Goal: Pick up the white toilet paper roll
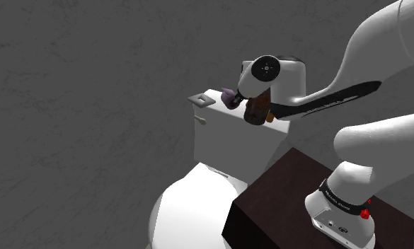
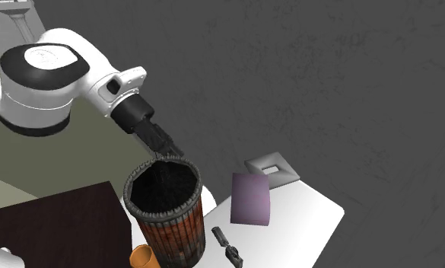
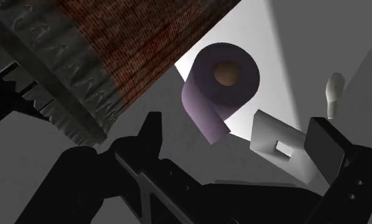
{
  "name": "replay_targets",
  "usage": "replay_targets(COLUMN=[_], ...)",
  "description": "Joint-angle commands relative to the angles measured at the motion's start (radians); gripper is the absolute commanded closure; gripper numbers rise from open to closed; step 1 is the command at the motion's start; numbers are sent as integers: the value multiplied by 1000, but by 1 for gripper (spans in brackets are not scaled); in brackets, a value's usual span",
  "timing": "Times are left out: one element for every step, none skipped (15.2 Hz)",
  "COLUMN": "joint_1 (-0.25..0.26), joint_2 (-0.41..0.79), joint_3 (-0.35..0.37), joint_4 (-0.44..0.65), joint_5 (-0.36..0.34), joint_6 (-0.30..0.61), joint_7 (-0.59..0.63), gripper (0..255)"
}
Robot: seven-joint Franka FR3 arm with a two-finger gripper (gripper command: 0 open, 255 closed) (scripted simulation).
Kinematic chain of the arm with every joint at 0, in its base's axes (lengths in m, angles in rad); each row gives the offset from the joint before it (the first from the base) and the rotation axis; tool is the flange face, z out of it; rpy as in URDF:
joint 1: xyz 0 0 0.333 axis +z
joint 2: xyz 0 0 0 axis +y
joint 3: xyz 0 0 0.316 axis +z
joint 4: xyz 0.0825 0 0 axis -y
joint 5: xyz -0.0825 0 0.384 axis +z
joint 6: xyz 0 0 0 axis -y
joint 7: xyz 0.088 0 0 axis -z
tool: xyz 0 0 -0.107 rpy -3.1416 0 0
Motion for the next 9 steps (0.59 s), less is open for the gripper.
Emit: replay_targets(joint_1=[-266, -385, -489, -577, -649, -708, -757, -798, -819], joint_2=[-27, -76, -143, -225, -318, -416, -515, -612, -665], joint_3=[221, 323, 411, 481, 534, 572, 600, 619, 626], joint_4=[47, 76, 107, 139, 173, 208, 244, 280, 300], joint_5=[-192, -256, -306, -345, -371, -389, -401, -405, -403], joint_6=[96, 139, 185, 231, 279, 324, 363, 396, 412], joint_7=[213, 305, 392, 476, 554, 630, 701, 766, 798], gripper=[0, 0, 0, 0, 0, 0, 0, 0, 0])
